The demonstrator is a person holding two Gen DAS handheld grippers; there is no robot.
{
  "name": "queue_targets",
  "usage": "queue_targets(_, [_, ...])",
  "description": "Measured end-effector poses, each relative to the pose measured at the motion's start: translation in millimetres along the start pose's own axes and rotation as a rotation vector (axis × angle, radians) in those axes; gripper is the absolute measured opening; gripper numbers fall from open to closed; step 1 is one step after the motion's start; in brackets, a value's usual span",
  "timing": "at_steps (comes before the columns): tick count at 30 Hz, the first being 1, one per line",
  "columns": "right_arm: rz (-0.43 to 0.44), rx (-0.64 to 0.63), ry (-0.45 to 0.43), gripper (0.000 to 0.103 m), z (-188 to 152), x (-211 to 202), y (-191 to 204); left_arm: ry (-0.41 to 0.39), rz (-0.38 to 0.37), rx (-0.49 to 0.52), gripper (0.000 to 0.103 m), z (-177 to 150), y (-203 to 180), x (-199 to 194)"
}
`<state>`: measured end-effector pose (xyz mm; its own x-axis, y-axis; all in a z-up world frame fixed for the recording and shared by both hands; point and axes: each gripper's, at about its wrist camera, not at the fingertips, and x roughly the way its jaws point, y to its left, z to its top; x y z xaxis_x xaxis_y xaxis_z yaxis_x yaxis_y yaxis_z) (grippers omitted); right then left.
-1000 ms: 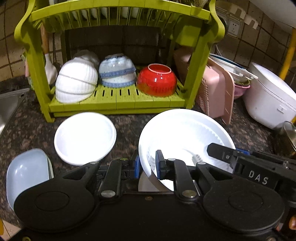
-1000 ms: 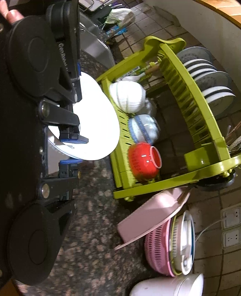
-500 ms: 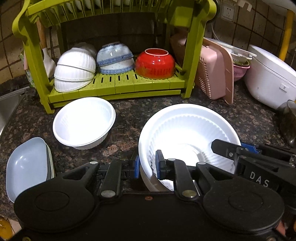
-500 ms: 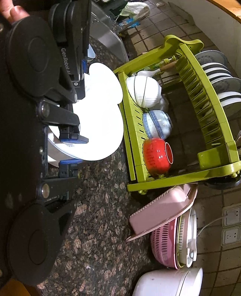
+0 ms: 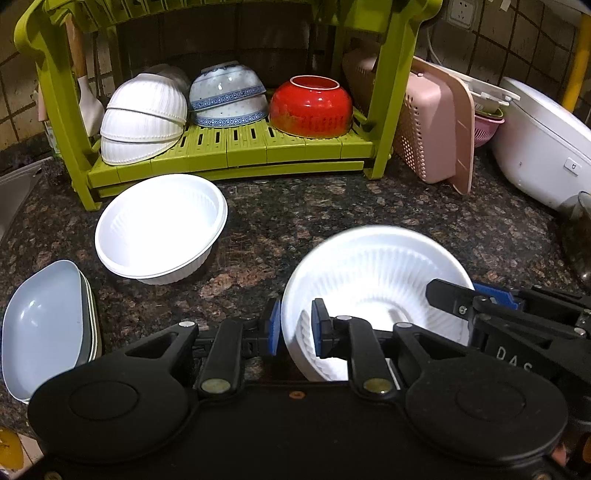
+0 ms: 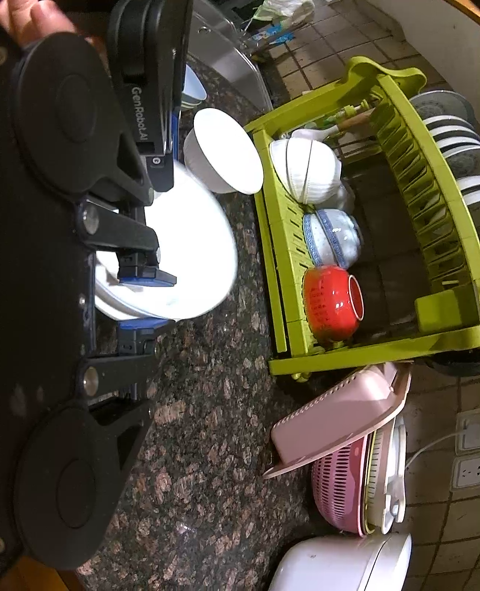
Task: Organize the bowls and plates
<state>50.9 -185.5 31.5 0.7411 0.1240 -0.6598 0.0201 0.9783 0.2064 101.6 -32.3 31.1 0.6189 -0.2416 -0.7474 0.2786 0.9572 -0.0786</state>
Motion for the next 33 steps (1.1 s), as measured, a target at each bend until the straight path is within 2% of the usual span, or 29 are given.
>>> queue_targets(1, [-0.005,0.003,0.002,0.021,0.1,0.2,-0.8,0.002,0.003,-0.002,0.031,0.0,0.1,0.9])
queue_targets(3, [-0.012,0.010,0.008,0.023,0.2,1.5,-2.4,0.012,0.003,-0.007,0.031,0.5,1.0,3.5])
queue_targets(5, [-0.019,0.016,0.015,0.029,0.1,3.2,-3.7,0.021,0.003,-0.014,0.031,0.6,1.6,5.7])
queue_targets(15, [-0.027,0.023,0.031,0.031,-0.9,7.3,-6.2,0.035,0.000,-0.041,0.031,1.9,4.8,9.4])
queue_targets(28, [-0.036,0.019,0.004,0.041,-1.9,5.5,-4.4,0.020,0.019,-0.064,0.032,2.0,8.4,8.5])
queue_targets(29, [-0.035,0.019,-0.002,0.042,-2.0,4.9,-4.6,0.015,0.020,-0.072,0.034,2.3,9.6,7.9])
queue_targets(31, [-0.032,0.020,-0.018,0.047,-1.5,3.5,-5.1,-0.005,0.020,-0.090,0.054,2.9,12.7,5.2])
queue_targets(33, [-0.036,0.021,-0.042,0.052,-1.3,1.0,-5.7,-0.043,0.026,-0.110,0.057,3.7,16.0,0.2])
